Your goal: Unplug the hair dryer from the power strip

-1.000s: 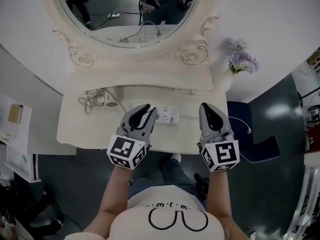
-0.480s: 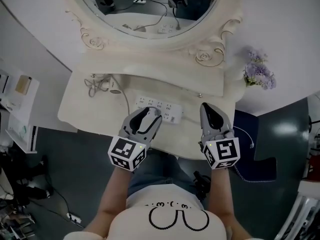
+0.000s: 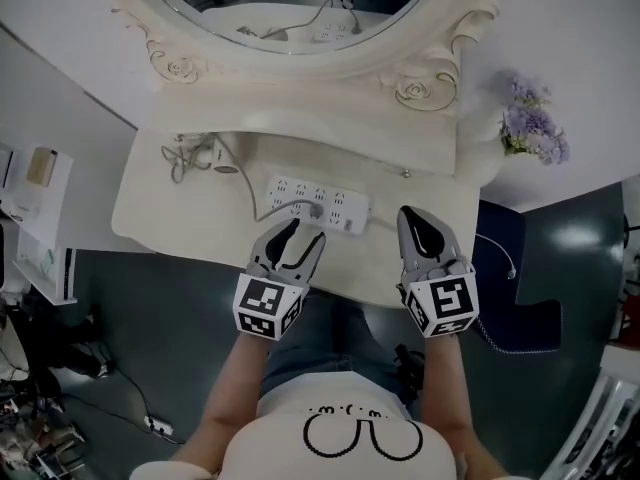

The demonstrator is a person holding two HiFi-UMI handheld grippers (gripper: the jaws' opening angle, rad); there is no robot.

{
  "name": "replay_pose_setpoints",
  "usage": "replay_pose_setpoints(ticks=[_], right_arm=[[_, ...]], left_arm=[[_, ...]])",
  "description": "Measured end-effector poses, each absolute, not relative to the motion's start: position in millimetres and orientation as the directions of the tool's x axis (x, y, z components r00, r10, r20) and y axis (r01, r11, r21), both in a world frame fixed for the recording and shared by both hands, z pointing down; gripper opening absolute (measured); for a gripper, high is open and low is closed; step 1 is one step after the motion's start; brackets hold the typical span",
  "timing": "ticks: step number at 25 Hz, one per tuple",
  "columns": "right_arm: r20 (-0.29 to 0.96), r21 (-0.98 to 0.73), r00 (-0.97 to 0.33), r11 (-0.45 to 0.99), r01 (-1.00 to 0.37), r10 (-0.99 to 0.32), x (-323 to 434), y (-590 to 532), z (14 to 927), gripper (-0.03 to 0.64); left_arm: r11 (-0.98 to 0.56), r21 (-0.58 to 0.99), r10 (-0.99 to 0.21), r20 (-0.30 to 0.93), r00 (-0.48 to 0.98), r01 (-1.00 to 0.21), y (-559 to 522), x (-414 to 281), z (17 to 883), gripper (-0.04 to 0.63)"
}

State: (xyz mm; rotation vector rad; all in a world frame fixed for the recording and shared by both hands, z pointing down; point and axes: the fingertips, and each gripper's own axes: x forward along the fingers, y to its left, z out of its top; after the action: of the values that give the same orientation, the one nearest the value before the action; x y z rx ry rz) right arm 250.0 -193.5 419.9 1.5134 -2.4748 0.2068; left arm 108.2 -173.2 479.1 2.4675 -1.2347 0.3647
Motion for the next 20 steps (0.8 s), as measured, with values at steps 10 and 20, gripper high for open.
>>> replay_pose_setpoints(ticks=[10, 20], right_arm=[[0.369, -0.043, -0.461, 0.48, -0.876, -0.807, 221, -188, 485, 0.002], [0.476, -0.047, -0.544, 0.598, -0.8, -0.691, 181, -210, 528, 0.124]], left_arm=[[-0.568, 0.181, -0.687, 0.434, 0.584, -0.803, -202, 109, 525, 0.196], [-0.601, 0.131, -0.668, 0.46, 0.585, -0.789, -226, 120, 543, 0.193]])
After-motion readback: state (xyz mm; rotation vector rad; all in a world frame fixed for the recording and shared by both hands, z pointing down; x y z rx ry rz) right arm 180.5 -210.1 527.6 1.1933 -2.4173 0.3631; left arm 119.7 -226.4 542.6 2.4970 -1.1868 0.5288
